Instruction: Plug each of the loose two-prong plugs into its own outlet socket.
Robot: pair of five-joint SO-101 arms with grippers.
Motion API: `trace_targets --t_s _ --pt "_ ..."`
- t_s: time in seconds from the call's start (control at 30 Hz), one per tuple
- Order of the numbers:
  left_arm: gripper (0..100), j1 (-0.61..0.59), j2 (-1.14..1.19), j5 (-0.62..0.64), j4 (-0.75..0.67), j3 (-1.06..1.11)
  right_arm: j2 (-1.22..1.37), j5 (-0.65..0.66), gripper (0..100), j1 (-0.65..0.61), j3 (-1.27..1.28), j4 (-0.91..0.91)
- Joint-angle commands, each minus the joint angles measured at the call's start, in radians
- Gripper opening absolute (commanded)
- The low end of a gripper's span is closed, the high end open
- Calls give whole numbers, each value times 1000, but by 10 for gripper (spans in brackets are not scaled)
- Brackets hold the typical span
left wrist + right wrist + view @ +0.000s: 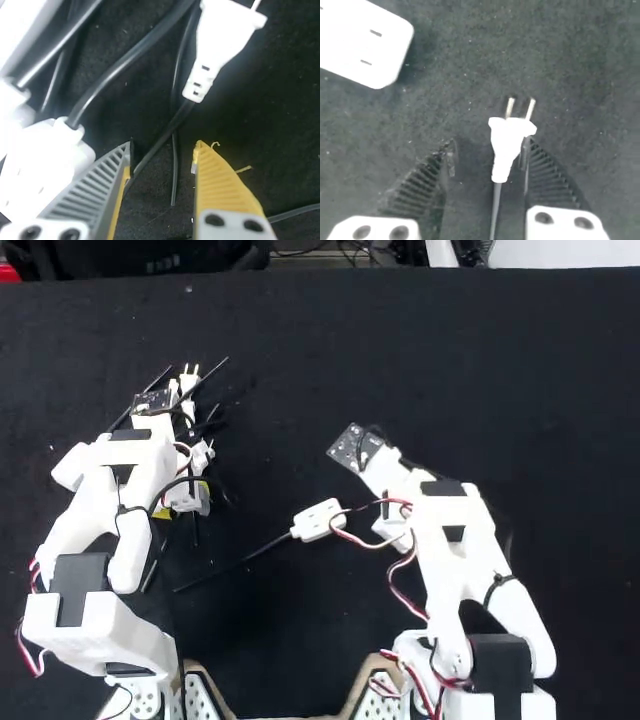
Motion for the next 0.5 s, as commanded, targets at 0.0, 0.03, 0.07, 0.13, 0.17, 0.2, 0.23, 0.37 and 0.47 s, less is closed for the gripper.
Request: trace_targets --t_s 0.0,0.03,0.07,0.13,0.17,0.2,0.23,0.37,0.47 --pt "200 -39 -3 14 -21 -5 81 26 198 46 -58 -35" --pt "200 -39 -3 14 -21 -5 114 23 198 58 -77 -43" --pt "200 -39 -3 14 -21 -5 142 23 198 71 -99 -43" --pt "200 -39 -3 14 -21 -5 183 23 198 94 -143 -26" --pt "200 -39 -3 14 -21 -5 193 25 198 101 -157 -21" --pt "200 -39 -3 14 -21 -5 199 28 198 104 -170 -15" --pt "200 -39 -3 14 -21 -5 199 28 198 106 -176 -17" --pt "200 -39 -3 14 -25 -7 208 31 186 140 -220 -32" --pt "200 -39 -3 14 -23 -7 209 60 135 167 -251 -69"
